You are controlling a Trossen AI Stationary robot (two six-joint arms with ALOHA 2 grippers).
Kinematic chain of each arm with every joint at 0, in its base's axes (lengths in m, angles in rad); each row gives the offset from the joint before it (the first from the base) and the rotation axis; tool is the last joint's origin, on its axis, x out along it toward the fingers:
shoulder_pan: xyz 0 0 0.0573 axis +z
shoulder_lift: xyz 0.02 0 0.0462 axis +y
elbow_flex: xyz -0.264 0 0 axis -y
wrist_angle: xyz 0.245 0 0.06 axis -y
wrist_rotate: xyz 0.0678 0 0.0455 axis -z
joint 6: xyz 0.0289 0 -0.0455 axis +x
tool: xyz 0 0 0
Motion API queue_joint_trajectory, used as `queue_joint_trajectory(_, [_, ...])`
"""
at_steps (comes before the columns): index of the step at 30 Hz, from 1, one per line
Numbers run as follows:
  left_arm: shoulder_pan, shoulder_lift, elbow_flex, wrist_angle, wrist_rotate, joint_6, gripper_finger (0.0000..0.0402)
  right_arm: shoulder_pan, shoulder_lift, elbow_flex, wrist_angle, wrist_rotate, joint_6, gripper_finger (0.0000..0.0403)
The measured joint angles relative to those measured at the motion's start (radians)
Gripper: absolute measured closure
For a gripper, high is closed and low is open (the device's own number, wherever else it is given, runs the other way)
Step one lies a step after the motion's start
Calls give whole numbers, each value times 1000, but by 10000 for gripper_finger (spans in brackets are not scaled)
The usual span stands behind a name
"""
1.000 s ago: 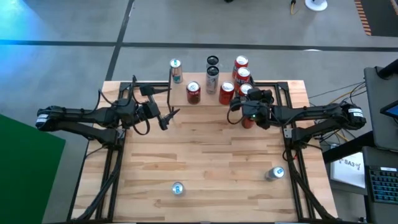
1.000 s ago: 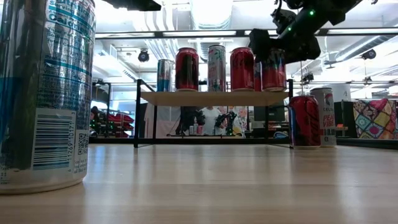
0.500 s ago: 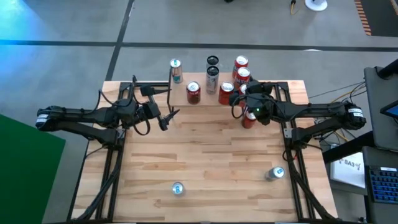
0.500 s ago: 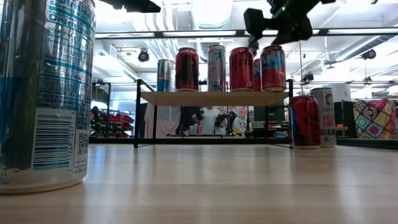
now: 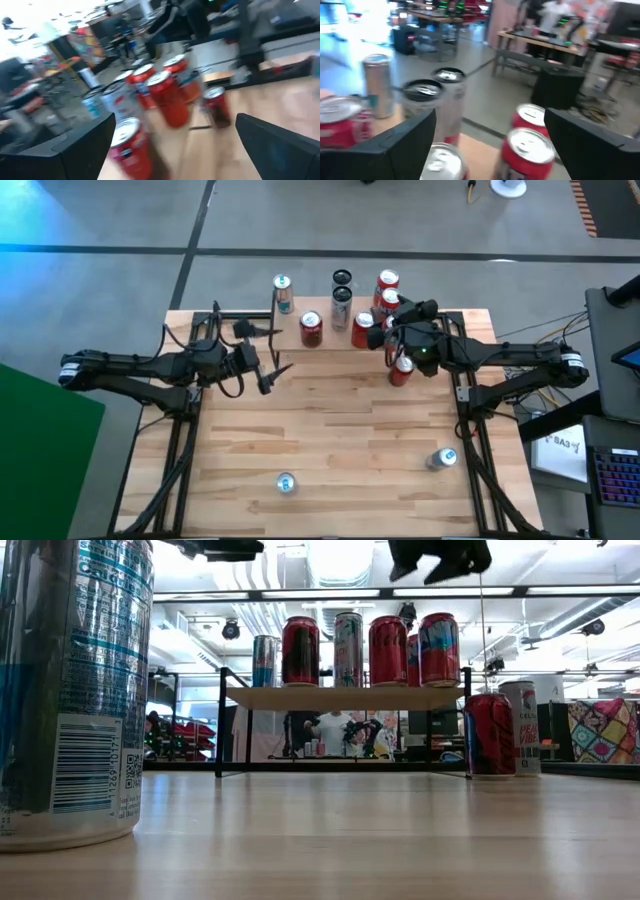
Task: Place canned beverage on shelf
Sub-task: Put the red soda can on the shelf
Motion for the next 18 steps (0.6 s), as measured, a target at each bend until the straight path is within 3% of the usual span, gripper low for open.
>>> queue_joint_trajectory(4, [-1, 27, 0, 64, 68, -80, 3, 9, 0, 67, -74, -151, -16, 42])
queue_joint_trajectory(12, [-18, 110, 0, 181, 105, -208, 3, 9, 0, 157, -168, -631, -26, 69])
queue_joint_trajectory(14, [-27, 132, 0, 216, 105, -212, 3, 9, 0, 169, -190, -687, -29, 81])
queue_joint_trajectory(18, [-34, 168, 0, 243, 106, -214, 3, 9, 0, 185, -260, -701, -53, 109])
